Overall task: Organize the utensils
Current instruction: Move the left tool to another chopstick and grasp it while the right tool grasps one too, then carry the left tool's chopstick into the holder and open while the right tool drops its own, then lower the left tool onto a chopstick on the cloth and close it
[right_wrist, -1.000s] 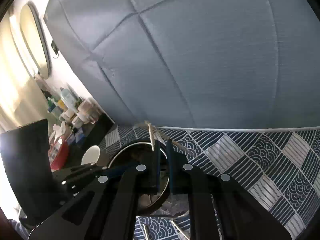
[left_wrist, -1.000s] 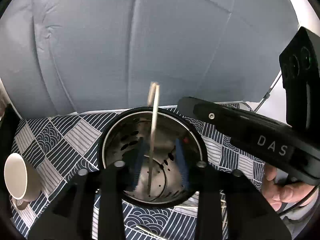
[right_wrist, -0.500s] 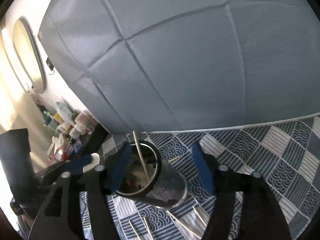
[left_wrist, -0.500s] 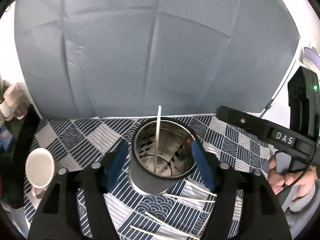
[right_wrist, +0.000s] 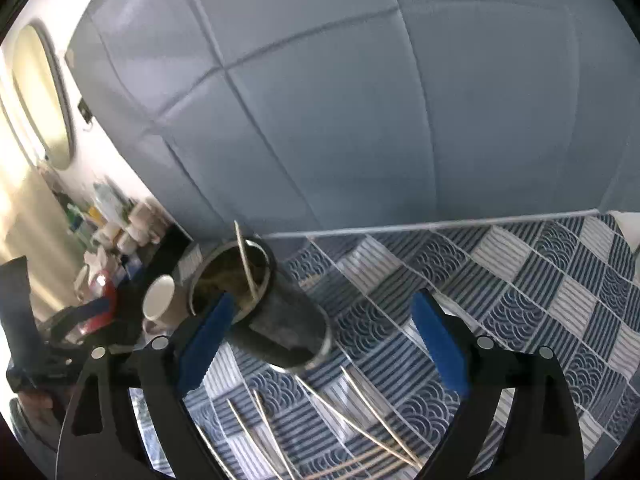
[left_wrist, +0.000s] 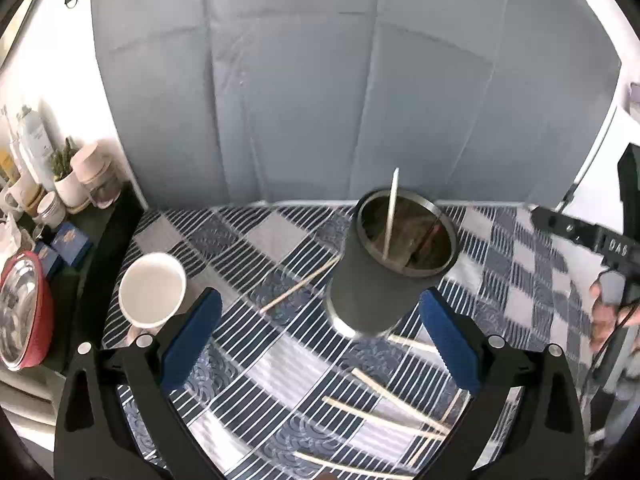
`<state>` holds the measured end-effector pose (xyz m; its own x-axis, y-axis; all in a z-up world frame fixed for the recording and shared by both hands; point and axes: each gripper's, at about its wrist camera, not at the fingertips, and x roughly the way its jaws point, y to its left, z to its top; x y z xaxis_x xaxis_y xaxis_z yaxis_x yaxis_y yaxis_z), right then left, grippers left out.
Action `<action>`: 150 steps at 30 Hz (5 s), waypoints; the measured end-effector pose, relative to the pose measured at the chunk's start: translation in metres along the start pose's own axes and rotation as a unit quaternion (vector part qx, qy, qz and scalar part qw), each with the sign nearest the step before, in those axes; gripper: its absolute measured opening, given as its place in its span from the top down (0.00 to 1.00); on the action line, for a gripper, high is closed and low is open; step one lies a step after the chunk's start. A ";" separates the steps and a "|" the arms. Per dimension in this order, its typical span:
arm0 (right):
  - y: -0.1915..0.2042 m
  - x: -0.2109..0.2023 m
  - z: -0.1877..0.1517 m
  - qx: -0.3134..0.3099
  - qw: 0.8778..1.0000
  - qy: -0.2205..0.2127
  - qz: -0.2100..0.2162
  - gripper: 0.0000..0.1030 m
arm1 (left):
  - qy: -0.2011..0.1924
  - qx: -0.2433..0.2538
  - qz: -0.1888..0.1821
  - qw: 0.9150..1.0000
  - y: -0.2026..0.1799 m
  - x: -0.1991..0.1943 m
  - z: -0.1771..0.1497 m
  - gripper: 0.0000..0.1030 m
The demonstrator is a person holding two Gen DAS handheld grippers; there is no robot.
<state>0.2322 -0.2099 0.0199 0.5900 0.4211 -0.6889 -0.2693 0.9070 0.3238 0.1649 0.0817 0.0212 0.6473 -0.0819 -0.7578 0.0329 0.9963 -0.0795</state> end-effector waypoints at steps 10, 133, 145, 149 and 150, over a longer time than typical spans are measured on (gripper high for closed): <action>-0.035 0.031 -0.035 0.011 0.996 0.070 -0.047 0.16 | 0.057 0.050 -0.003 0.997 0.018 0.034 -0.023 0.06; -0.035 0.055 -0.019 0.014 0.999 0.037 0.000 0.18 | -0.064 -0.008 -0.012 0.998 0.027 0.034 0.005 0.06; -0.083 0.086 -0.066 0.042 0.992 0.105 -0.059 0.19 | 0.092 0.176 -0.007 0.980 0.043 0.143 0.018 0.06; -0.092 0.095 -0.079 0.049 0.988 0.122 -0.078 0.18 | 0.154 0.232 -0.015 0.960 0.044 0.189 0.026 0.06; -0.095 0.097 -0.082 0.051 0.987 0.125 -0.082 0.19 | 0.172 0.246 -0.020 0.954 0.044 0.202 0.028 0.06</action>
<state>0.2524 -0.2543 -0.1312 0.4089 0.2680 -0.8723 -0.0992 0.9633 0.2495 0.3191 0.1101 -0.1173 0.3527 -0.0406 -0.9349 0.4605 0.8772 0.1357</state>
